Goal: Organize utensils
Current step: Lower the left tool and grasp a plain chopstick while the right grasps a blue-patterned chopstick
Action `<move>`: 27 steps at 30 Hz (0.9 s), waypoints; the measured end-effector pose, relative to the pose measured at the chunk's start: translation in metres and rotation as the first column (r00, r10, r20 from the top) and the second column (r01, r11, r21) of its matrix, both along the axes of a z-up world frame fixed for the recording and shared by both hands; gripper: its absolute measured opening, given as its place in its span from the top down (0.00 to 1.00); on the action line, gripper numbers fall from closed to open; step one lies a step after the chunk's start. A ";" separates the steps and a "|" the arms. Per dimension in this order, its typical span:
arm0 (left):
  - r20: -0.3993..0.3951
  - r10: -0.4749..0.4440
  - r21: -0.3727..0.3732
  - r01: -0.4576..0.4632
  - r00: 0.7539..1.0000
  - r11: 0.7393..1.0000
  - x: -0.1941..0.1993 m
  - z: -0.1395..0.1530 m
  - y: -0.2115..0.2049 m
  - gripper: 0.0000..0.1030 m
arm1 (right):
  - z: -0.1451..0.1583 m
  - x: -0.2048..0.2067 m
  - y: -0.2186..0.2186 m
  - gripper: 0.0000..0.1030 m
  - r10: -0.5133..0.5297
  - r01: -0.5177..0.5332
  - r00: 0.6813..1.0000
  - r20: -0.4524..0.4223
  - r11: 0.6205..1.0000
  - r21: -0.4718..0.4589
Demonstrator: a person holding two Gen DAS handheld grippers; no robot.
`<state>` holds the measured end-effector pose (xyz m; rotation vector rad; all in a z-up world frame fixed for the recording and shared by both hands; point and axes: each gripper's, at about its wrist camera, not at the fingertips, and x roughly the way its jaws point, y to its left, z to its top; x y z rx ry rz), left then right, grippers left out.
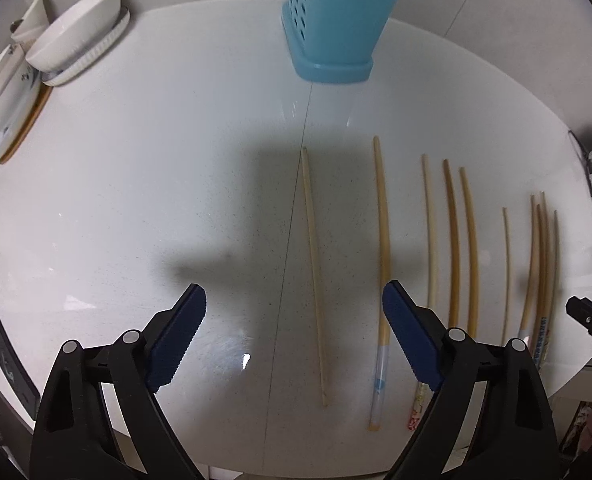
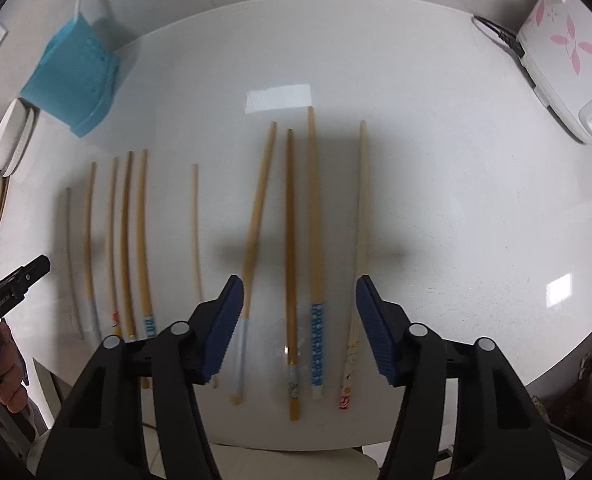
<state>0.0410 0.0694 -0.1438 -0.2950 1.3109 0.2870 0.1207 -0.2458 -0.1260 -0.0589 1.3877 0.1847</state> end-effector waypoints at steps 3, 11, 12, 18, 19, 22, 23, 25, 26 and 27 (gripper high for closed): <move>-0.025 -0.008 -0.002 0.008 1.000 1.000 0.004 -0.012 -0.003 0.16 | -0.011 0.005 -0.002 0.56 -0.002 0.002 1.000 -0.029 1.000 -0.016; -0.082 -0.007 -0.017 0.005 0.997 1.000 0.010 -0.034 -0.003 0.26 | -0.030 0.009 -0.011 0.64 -0.022 0.016 0.995 -0.095 0.998 -0.059; -0.092 -0.005 -0.022 0.003 0.996 1.000 0.011 -0.036 -0.003 0.29 | -0.031 0.010 -0.012 0.65 -0.025 0.019 0.995 -0.101 0.998 -0.062; -0.108 -0.006 -0.006 0.005 0.994 1.000 0.014 -0.038 -0.004 0.43 | -0.034 0.012 -0.002 0.74 0.017 -0.024 0.993 -0.118 0.998 -0.058; -0.116 -0.007 -0.002 0.007 0.993 1.000 0.015 -0.033 -0.009 0.48 | -0.035 0.013 0.000 0.76 0.020 -0.027 0.992 -0.123 0.998 -0.054; -0.127 -0.012 -0.006 0.011 0.992 1.000 0.015 -0.029 -0.010 0.65 | -0.039 0.016 0.007 0.81 0.028 -0.037 0.990 -0.135 0.997 -0.063; -0.133 -0.012 -0.008 0.011 0.991 1.000 0.015 -0.029 -0.010 0.69 | -0.041 0.020 0.011 0.81 0.029 -0.038 0.990 -0.139 0.997 -0.060; -0.137 -0.015 -0.014 0.014 0.990 1.000 0.022 -0.032 -0.012 0.84 | -0.043 0.022 0.014 0.82 0.036 -0.046 0.989 -0.144 0.997 -0.066; -0.142 -0.015 -0.013 0.013 0.990 1.000 0.025 -0.033 -0.010 0.87 | -0.044 0.023 0.015 0.83 0.037 -0.048 0.989 -0.146 0.996 -0.069; -0.144 -0.016 -0.020 0.013 0.989 1.000 0.027 -0.034 -0.009 0.94 | -0.046 0.025 0.017 0.83 0.038 -0.049 0.988 -0.149 0.996 -0.070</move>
